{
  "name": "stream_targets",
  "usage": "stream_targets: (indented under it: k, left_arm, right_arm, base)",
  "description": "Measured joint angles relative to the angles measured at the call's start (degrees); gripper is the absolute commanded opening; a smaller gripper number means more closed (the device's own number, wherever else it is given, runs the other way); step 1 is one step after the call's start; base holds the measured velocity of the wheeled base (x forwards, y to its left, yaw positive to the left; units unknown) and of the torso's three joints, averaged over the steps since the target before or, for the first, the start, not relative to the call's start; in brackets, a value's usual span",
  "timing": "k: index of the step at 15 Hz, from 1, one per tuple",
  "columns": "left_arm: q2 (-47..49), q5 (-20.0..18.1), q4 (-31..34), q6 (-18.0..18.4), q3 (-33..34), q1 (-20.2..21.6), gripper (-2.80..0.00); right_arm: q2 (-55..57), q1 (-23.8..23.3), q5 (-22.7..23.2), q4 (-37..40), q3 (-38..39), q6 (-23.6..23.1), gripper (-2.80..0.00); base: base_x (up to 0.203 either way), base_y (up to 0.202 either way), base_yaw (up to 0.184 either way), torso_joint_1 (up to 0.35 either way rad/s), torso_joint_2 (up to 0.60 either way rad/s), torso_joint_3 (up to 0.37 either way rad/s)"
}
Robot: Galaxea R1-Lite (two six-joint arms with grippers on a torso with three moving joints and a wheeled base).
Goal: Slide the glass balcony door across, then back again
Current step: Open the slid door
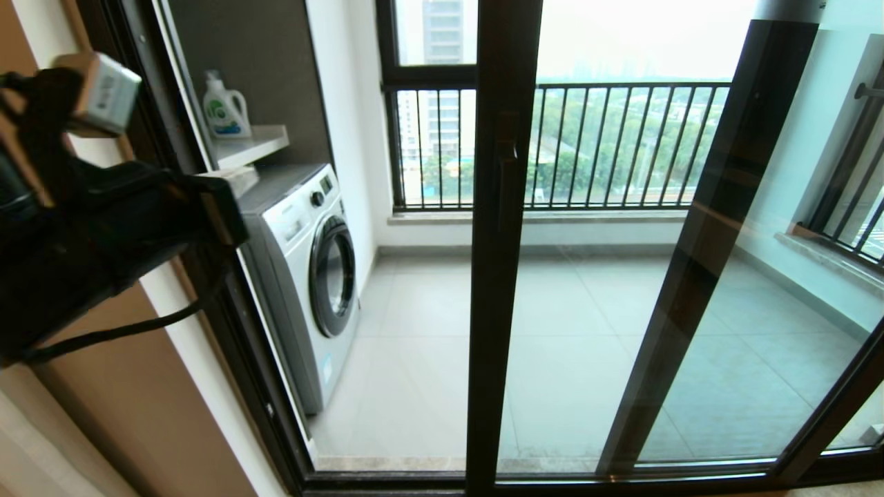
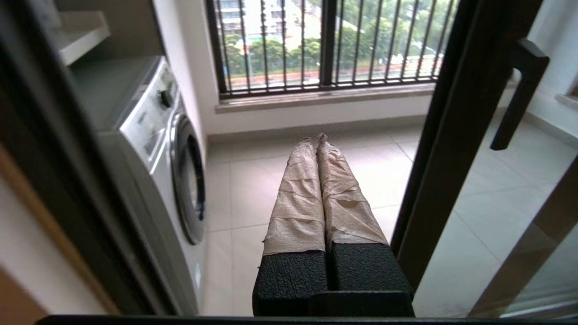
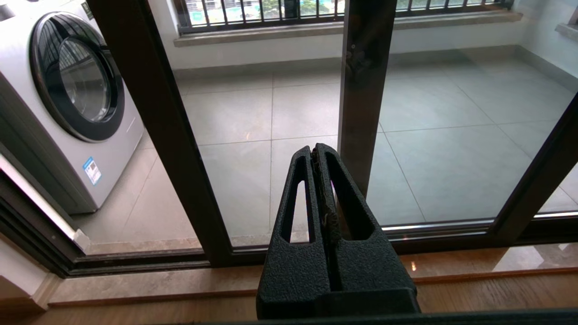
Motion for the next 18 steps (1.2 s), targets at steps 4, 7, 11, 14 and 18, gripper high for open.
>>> stream_targets:
  k: [4, 7, 11, 14, 18]
  left_arm:
    - [-19.51, 5.79, 9.4, 0.02, 8.01, 5.41, -2.8]
    - [-31.82, 7.23, 19.24, 0.2, 9.8, 11.71, -2.8]
    - [-46.35, 5.71, 25.22, 3.77, 13.93, 20.72, -2.8]
    - [-59.18, -0.23, 29.39, 6.68, 20.2, 22.65, -2.8]
    - [-71.01, -8.59, 35.94, 8.88, 35.08, 22.97, -2.8]
  right_arm:
    - [0.0, 0.0, 0.02, 0.0, 0.0, 0.02, -2.8]
    - [0.0, 0.0, 0.0, 0.0, 0.0, 0.02, -2.8]
    - [0.0, 0.0, 0.02, 0.0, 0.0, 0.02, -2.8]
    - [0.0, 0.0, 0.0, 0.0, 0.0, -0.01, -2.8]
    - [0.0, 0.0, -0.02, 0.0, 0.0, 0.02, -2.8]
  base:
    - [0.0, 0.0, 0.0, 0.0, 0.0, 0.0]
    - [0.0, 0.0, 0.0, 0.0, 0.0, 0.0]
    - [0.0, 0.0, 0.0, 0.0, 0.0, 0.0]
    - [0.0, 0.0, 0.0, 0.0, 0.0, 0.0]
    - [0.0, 0.0, 0.0, 0.0, 0.0, 0.0]
